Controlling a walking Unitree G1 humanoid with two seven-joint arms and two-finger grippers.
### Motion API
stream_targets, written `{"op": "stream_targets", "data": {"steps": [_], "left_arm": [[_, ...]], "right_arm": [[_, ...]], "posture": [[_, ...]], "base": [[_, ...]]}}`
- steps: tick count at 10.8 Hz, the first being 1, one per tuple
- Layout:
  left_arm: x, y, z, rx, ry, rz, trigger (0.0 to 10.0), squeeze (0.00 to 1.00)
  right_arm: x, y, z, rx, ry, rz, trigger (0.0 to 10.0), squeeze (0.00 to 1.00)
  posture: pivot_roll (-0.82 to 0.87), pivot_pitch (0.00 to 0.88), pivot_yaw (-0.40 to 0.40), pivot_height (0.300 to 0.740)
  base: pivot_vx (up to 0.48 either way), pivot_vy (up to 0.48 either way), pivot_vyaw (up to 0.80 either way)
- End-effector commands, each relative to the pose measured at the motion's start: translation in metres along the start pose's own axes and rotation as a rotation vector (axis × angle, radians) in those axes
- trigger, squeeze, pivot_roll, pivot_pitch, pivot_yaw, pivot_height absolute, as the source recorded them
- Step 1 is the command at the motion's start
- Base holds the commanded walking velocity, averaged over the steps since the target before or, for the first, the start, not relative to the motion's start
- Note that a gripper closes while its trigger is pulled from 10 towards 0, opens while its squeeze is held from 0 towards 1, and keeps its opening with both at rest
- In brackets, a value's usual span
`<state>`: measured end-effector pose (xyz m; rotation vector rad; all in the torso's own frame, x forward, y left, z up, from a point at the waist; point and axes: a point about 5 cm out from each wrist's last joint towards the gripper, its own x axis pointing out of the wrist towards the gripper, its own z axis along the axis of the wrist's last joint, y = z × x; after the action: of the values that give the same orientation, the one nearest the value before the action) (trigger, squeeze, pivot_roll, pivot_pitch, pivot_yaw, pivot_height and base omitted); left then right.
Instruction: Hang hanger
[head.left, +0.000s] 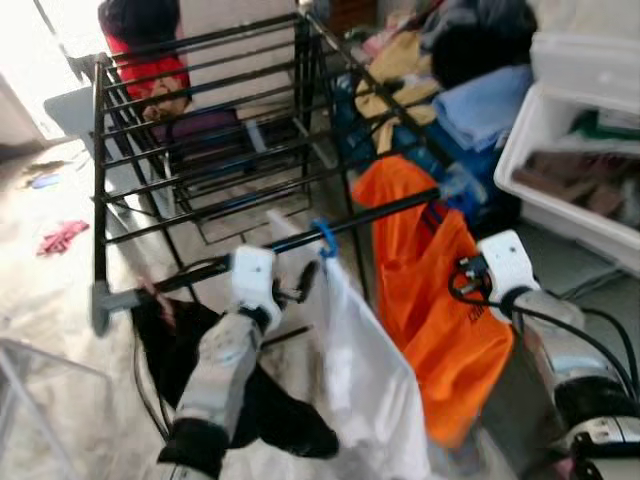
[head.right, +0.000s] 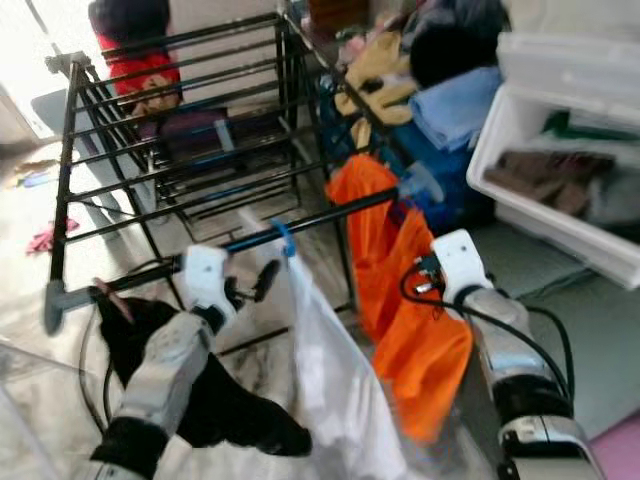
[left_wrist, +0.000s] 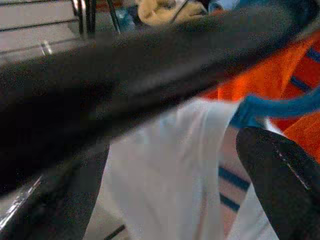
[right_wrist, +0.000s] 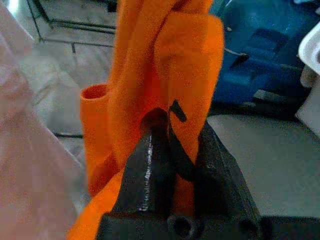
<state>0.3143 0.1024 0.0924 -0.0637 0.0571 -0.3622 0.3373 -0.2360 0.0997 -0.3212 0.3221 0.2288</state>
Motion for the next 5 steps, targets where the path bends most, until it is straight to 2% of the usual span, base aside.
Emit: {"op": "stream_targets", "data": {"steps": [1,5], "left_arm": [[-0.0063,0.0117,-0.0051,0.003,0.022,0.039,10.0,0.0],[-0.004,0.0169,-0.0006,0.028,0.019,0.06,10.0,0.0]], "right_arm": [[0.0047,0.0056,0.0131,-0.016,-0.048,0.028,10.0,0.0],[0.0064,0.0141,0.0176,-0.058,-0.065,0.104,10.0,0.0]], "posture": [[-0.21,0.0,0.088,0.74],[-0.22,0.0,0.087,0.74]], "base": [[0.0,0.0,0.0],[0.0,0.0,0.0]]}}
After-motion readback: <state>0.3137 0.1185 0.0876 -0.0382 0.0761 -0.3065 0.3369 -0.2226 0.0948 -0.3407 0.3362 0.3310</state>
